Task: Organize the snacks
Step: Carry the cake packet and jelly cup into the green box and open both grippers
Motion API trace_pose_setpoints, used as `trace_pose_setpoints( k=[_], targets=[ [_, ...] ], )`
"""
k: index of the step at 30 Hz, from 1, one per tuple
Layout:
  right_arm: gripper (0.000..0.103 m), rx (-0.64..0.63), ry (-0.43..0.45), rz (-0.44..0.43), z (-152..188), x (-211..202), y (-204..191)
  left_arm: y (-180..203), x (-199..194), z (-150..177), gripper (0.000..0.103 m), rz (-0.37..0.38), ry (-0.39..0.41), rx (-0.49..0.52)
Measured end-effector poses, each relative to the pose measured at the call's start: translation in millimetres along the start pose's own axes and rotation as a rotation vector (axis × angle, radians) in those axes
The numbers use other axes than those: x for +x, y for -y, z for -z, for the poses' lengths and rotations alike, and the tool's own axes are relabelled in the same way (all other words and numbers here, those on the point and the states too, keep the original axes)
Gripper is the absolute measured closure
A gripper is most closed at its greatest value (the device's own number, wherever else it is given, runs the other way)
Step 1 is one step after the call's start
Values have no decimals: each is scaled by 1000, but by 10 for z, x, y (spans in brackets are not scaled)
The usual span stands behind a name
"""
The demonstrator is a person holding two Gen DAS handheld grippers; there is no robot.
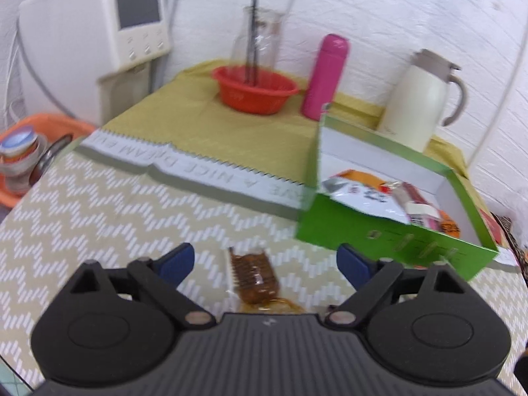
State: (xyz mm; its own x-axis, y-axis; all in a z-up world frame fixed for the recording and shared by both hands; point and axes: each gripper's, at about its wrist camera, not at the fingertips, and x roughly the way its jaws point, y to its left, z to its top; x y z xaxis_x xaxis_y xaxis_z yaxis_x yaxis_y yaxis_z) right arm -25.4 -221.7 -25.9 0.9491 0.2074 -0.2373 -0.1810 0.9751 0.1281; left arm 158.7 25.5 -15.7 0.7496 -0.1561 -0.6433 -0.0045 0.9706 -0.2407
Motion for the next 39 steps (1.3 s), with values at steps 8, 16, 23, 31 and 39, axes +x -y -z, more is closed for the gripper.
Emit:
trace_pose_setpoints(
  k=[8,16,23,31,39],
  targets=[
    [35,39,-13,-21,35,41,52,179,530,98,12,-238,-186,38],
    [34,83,16,-32,34,-31,162,311,512,116,57,-239,-144,61],
    [35,89,44,-36,9,-96,171,201,387,132,57,-167,-142,18],
    [37,40,26,-9,0,-55,80,280,50,99,57,-141,-56,49],
    [40,-16,-6,6,-29,63,-47,502,-180,121,57,-98,8,115]
  ],
)
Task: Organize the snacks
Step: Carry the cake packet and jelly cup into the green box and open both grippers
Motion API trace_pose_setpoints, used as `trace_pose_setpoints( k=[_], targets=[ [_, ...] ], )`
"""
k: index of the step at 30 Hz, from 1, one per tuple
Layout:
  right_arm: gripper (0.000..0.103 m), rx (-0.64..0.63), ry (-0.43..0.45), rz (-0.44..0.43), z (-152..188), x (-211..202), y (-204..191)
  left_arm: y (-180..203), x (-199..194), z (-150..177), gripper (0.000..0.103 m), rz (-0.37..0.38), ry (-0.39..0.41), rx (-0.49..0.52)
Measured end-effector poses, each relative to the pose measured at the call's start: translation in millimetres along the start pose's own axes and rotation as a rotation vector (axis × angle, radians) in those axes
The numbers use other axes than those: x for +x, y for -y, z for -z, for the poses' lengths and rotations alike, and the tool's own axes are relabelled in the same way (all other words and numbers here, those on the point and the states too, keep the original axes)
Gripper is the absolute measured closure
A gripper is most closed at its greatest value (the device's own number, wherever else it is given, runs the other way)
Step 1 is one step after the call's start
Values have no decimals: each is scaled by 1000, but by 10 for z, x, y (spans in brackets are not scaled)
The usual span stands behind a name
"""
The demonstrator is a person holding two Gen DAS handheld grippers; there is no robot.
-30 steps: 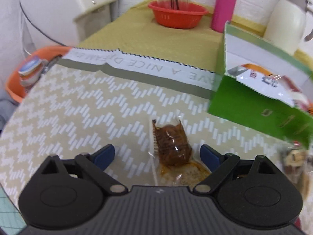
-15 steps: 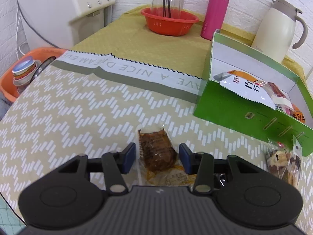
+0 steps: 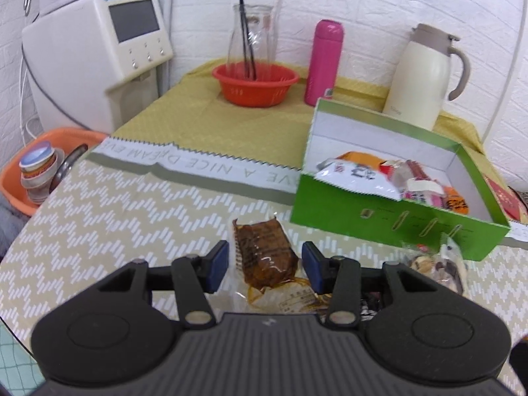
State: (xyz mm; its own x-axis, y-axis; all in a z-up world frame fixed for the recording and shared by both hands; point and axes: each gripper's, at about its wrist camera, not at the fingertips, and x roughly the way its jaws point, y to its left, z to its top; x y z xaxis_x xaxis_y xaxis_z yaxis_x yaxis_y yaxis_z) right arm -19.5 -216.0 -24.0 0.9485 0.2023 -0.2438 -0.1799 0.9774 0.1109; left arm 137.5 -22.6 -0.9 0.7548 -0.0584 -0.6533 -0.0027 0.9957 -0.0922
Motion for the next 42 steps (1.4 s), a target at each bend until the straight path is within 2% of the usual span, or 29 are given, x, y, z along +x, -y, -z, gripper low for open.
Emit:
trace_pose_setpoints(
  k=[4,15,23,25,27,31,36,39,40,41,42],
  targets=[
    [41,-17,8,19,-20,28,-54,100,-139,12,57,28,45,27],
    [42,-25,7,42,-67,194,-111,175,-260,-34,57,162,89,85],
    [43,-7,63,125,-467,611,300,375,78,-451,57,243,124,93],
    [43,-11,62,148,-535,786,411,473,184,-561,56,254,142,99],
    [43,5,47,135,-546,964,529,582,315,-653,56,267,165,109],
    [42,45,14,132,-475,1299,710,735,655,-730,56,320,119,115],
    [42,61,-46,125,-396,1612,837,857,947,-701,57,294,74,162],
    [42,72,-78,130,-351,1756,894,847,1029,-698,57,281,78,180],
    [40,78,-84,127,-341,1782,909,844,1038,-700,56,279,85,182],
    [39,81,-88,124,-333,1801,918,833,1047,-705,50,279,91,179],
    [33,84,-96,122,-324,1819,927,820,1055,-709,48,280,96,175]
  ],
)
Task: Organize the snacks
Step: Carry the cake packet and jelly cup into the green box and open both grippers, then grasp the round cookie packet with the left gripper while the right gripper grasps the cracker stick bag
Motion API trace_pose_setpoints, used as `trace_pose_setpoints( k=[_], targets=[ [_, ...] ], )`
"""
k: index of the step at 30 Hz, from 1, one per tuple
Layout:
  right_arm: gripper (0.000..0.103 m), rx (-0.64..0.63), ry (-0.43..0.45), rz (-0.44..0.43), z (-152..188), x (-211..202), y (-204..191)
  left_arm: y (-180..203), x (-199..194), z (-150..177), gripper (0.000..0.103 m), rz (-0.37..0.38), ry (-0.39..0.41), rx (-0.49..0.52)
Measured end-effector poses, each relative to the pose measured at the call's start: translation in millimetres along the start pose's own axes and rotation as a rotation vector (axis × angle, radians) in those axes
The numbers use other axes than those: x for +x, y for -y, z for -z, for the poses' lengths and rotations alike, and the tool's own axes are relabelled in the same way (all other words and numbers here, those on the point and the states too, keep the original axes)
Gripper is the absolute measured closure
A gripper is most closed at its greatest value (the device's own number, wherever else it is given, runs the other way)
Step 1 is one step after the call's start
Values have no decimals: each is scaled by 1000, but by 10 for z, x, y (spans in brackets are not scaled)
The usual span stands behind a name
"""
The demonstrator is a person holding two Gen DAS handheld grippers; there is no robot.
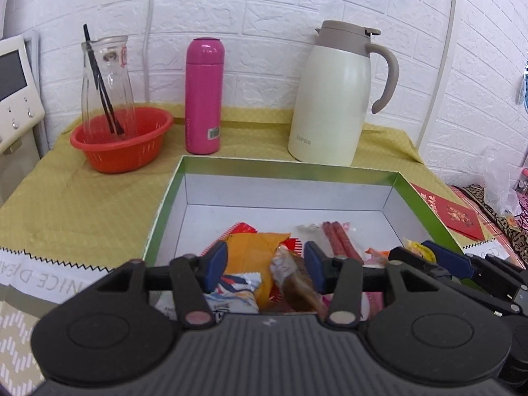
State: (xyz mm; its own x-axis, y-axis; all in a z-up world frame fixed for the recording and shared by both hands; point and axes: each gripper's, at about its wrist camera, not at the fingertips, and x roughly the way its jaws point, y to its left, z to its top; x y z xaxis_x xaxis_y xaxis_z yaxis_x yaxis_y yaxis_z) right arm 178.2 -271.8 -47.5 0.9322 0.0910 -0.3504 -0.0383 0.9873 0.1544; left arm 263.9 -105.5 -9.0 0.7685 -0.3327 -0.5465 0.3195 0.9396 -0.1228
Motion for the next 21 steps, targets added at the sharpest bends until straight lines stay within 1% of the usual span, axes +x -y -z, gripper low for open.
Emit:
trace_pose_setpoints(
  k=[1,2,3,4,5,7,9,12,13,15,17,21],
  targets=[
    [29,6,-12,-6,2,27,12,-24,-3,2,47,3,5,-6],
    [29,7,-8,-4,2,32,14,-37,-8,0,45,7,6,-8],
    [21,8,-3,-4,0,14,14,-52,-27,-3,44,9,8,-9],
    [7,16,0,-9,-9,-11,20,-60,-61,-6,42,7,11,-10],
    [1,24,8,-15,-14,-56,26,-79,-112,-8,39,9,19,-11],
    [0,34,43,-27,-27,-193,45,-123,-260,-11,35,19,39,-14],
    [0,37,59,-55,-38,-374,75,-181,-448,-17,33,36,50,-13],
    [0,16,66,-159,-2,-681,115,-249,-782,37,28,42,63,19],
    [0,-6,57,-192,26,-775,106,-282,-885,66,23,41,68,22],
    [0,-63,23,-227,109,-924,63,-355,-1059,170,4,42,64,21],
    [0,-133,-17,-236,216,-1028,-3,-399,-1186,319,3,45,62,13],
    [0,-276,-36,-253,371,-1113,-135,-343,-1279,556,3,106,38,45]
  ],
)
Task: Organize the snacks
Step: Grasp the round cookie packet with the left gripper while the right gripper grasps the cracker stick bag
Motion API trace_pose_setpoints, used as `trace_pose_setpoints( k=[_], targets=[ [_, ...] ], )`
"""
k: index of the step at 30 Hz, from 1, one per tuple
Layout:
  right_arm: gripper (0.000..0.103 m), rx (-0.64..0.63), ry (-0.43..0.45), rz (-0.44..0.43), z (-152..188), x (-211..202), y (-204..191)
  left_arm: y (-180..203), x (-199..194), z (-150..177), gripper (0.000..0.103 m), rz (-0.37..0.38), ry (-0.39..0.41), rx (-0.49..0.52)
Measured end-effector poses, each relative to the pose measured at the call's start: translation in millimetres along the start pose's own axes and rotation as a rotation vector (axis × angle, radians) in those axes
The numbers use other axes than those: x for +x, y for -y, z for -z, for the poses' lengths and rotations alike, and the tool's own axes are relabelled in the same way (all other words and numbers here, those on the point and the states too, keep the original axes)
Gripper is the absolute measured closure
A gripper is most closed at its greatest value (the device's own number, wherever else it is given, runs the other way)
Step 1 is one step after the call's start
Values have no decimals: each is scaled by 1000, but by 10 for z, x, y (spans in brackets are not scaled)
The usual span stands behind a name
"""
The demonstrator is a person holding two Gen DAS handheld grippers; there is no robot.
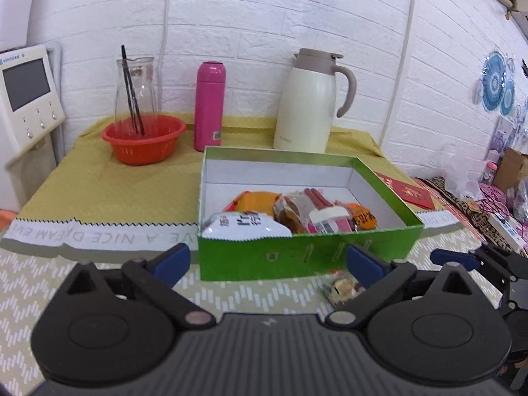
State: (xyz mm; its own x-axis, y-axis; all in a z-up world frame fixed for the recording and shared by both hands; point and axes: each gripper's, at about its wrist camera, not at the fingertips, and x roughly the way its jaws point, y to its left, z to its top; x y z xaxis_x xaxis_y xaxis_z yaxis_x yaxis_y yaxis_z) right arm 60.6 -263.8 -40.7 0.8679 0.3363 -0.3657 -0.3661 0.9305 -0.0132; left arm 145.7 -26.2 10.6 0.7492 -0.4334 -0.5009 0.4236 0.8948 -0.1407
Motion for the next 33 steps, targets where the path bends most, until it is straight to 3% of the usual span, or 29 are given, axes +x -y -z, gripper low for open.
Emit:
trace_pose_setpoints(
  k=[8,12,13,16,17,18,20,21,28,33],
  targets=[
    [0,-96,-115,-10,-28,369,34,66,263,232,3,81,-102,4],
    [0,-114,-189,-46,30,564,35,-29,363,179,3,150,-140,-95],
    [9,-116,-201,-55,48,593,33,-63,389,154,3,164,-144,-127],
    [14,-127,-203,-36,79,573,15,-93,498,73,3,182,-174,-204],
    [26,-131,-194,-27,93,536,15,-80,537,58,3,183,-191,-212],
    [50,-127,-182,-28,101,486,21,-50,583,42,3,188,-210,-215],
    [64,-95,-166,-9,105,371,53,25,652,38,3,189,-229,-207],
    [79,-84,-160,5,114,319,65,88,692,44,3,184,-240,-197],
    [80,95,-159,61,252,6,333,496,972,109,3,177,-338,-108],
    [80,209,-144,107,331,-154,483,746,1181,178,3,95,-356,12]
  ],
)
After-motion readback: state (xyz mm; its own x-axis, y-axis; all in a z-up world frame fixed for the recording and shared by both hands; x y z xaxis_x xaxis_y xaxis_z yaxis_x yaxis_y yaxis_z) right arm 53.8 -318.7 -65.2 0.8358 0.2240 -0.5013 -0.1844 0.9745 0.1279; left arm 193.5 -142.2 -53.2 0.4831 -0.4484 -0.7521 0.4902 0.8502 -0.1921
